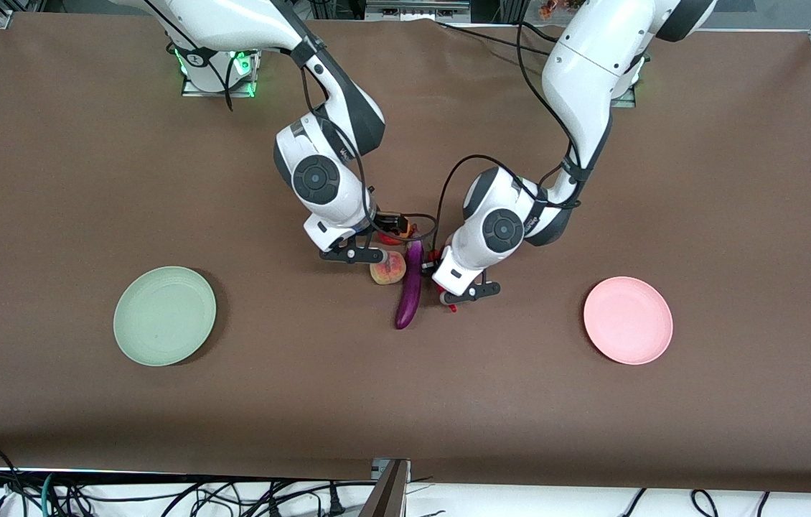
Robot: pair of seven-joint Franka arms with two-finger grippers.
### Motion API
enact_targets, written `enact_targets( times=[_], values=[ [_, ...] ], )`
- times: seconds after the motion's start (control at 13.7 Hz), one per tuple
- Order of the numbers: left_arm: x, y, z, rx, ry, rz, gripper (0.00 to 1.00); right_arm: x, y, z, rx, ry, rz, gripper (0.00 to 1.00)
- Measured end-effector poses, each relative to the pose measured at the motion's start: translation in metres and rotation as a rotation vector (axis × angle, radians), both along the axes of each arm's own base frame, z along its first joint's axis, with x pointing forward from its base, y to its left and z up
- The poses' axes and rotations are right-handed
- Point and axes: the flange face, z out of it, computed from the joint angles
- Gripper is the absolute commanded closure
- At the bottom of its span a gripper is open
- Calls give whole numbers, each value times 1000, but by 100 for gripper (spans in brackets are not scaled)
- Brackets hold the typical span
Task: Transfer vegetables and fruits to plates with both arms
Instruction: 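Lift the chili with the left gripper while the right gripper grasps the apple, then lower the chili onto the pink plate while the right gripper lifts the apple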
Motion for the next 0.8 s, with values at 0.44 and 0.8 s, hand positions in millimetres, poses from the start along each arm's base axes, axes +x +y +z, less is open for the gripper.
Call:
enact_targets(
  times=[0.44,0.8],
  values=[
    [83,127,66,-39,18,-68,100,-13,15,-25,-14,10,3,0],
    [121,337,70,-123,-22,-266,100,-19,22,-40,-19,8,1,0]
  ],
)
